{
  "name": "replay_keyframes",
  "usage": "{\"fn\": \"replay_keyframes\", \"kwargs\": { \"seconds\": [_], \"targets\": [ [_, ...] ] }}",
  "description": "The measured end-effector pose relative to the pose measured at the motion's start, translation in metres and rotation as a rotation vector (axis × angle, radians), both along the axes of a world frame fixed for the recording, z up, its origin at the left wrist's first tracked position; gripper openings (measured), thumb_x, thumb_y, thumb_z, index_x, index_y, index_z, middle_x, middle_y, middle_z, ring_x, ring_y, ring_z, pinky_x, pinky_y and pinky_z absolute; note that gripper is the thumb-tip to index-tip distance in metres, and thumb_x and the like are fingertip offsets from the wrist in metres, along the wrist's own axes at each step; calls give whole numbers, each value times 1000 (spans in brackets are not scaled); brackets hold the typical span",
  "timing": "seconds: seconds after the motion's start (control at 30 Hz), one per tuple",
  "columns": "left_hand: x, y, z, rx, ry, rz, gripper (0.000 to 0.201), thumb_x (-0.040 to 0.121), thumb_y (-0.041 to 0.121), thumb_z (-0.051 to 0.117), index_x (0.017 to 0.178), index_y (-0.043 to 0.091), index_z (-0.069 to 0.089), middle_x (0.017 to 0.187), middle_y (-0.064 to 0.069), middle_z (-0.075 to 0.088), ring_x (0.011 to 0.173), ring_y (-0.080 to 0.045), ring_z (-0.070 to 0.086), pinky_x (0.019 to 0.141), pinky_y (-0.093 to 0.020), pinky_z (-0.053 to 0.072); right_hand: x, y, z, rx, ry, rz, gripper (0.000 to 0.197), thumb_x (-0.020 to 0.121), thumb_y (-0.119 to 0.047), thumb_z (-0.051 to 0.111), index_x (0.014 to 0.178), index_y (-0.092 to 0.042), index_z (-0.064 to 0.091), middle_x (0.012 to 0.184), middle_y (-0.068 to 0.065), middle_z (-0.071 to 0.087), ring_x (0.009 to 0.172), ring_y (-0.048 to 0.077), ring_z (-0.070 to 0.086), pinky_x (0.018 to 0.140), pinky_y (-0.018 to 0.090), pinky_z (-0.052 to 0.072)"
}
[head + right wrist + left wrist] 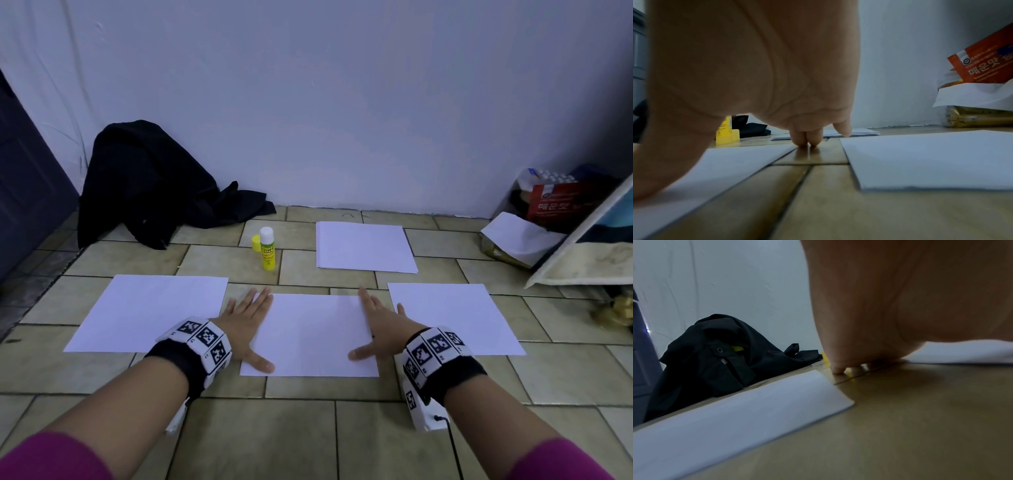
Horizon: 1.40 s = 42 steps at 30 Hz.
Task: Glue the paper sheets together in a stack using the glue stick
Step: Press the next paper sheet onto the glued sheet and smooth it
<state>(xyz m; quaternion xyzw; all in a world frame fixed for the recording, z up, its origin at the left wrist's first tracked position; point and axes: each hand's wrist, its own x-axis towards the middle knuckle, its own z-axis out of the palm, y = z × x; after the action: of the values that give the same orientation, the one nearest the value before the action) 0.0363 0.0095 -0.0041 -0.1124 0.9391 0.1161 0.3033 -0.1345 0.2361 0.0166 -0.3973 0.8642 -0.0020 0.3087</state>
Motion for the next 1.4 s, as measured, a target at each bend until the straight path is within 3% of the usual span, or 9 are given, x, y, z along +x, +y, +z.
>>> {"fn": "replay_keyframes", "kwargs": {
  "seconds": [0.2,0.33,0.43,0.53,0.63,0.93,1.1,1.3,1.4],
  "targets": [
    [-1,2,-5,-17,28,18,174,3,105,9,145,11,-31,151,2,-39,140,-22,-33,113,-47,-16,0,2,-1,-143,-52,10,140,64,-44,84,148,-19,-26,154,0,33,141,20,32,117,46,-9],
    [1,2,-6,-8,52,16,173,4,105,9,144,12,-31,151,2,-39,140,-22,-33,114,-48,-16,6,10,-2,-464,-307,-164,131,67,-24,86,149,-34,-15,133,-15,50,114,11,57,100,24,41],
    [2,4,-6,2,59,23,173,5,106,11,144,12,-31,151,3,-38,140,-21,-34,115,-49,-16,18,19,-7,-746,-439,-396,111,71,-9,82,147,-46,10,128,-27,45,97,0,65,90,27,52],
    [3,2,-7,14,64,25,173,6,106,13,144,12,-31,150,3,-39,139,-20,-35,113,-49,-17,31,24,-14,-737,-422,-485,72,76,-9,78,136,-35,47,131,-11,56,109,13,62,97,32,50],
    [4,1,-7,20,75,19,171,8,106,13,144,12,-32,148,5,-41,138,-19,-36,112,-48,-18,35,27,-10,-648,-397,-413,43,84,-7,70,125,-21,63,126,-3,61,101,2,60,91,14,47],
    [4,-2,-7,69,64,4,166,15,105,29,143,21,-34,139,14,-46,129,-13,-43,110,-45,-21,5,38,23,-628,-174,-304,41,86,-3,66,118,-28,67,120,-13,59,107,7,56,93,20,45],
    [1,3,-4,-11,23,11,170,7,102,25,145,21,-31,144,12,-42,137,-20,-36,114,-51,-15,-38,47,43,-837,-235,-491,44,87,11,57,121,-17,63,119,6,61,84,15,63,67,18,56],
    [-4,9,-8,-146,-6,39,145,49,93,47,147,17,-27,154,3,-33,143,-28,-28,117,-54,-8,-101,15,32,-888,-149,-652,44,88,10,53,125,-13,60,114,9,58,76,13,57,56,16,52],
    [-7,9,-5,-138,-29,54,164,15,104,15,148,17,-25,154,4,-33,143,-26,-27,117,-52,-6,-124,-2,26,-802,-67,-671,39,89,7,51,121,-11,63,85,9,59,62,13,49,61,21,48]
  ]
}}
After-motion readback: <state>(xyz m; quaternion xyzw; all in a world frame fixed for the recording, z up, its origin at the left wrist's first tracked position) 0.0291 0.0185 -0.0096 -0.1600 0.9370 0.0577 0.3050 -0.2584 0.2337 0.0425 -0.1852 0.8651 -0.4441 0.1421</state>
